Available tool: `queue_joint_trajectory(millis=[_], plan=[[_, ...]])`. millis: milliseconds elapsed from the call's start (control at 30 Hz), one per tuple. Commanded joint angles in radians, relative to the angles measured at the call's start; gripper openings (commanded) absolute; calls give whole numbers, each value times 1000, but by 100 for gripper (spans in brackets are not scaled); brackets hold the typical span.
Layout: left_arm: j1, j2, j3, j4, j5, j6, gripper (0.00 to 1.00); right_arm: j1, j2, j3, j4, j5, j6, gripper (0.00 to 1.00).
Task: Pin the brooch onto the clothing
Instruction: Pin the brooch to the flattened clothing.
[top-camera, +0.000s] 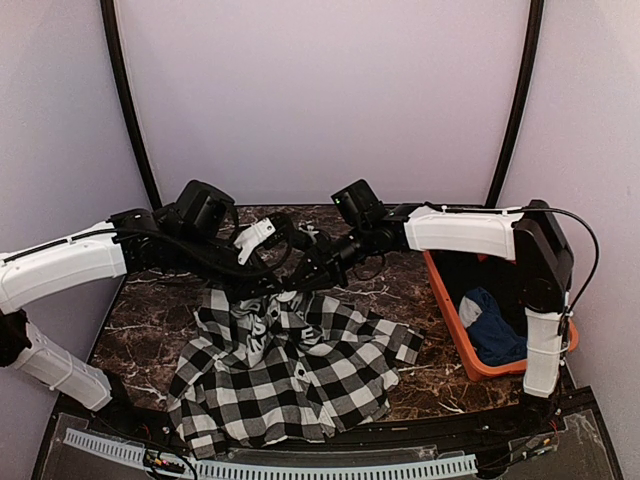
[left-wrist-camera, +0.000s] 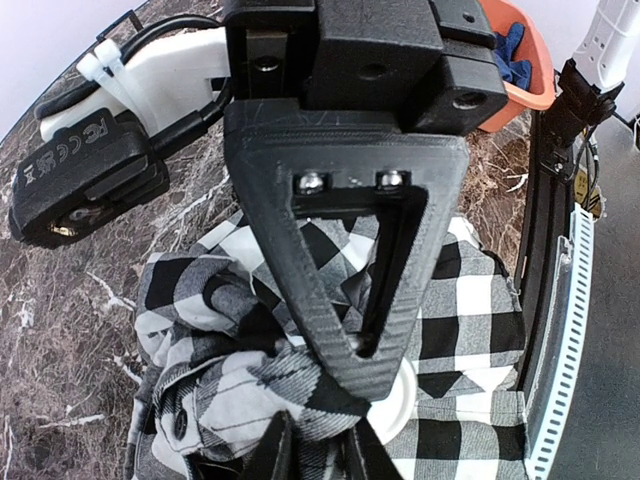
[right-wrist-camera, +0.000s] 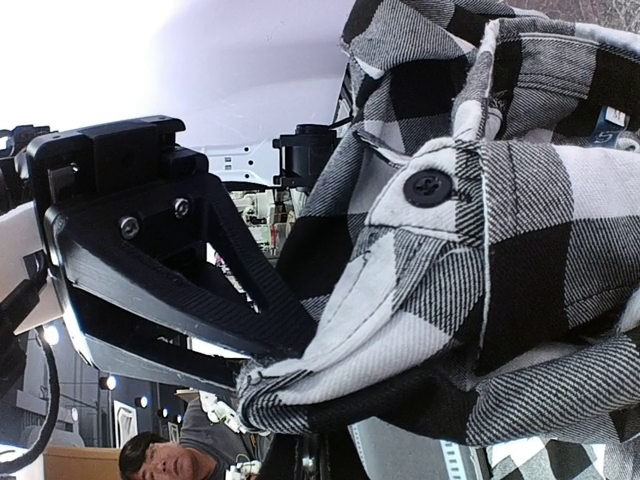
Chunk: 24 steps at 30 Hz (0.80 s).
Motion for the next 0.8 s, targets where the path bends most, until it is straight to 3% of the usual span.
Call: queue_joint_trajectory(millis=[0, 400, 767], plan=[[-46, 72, -28, -78, 25, 8, 19, 25, -35, 57, 230, -89, -16, 0], [-93, 113, -5, -118, -31, 26, 17, 23, -52, 16, 464, -129, 161, 0], [-107, 105, 3, -112, -55, 25, 13, -13, -83, -102, 691, -31, 407, 0]])
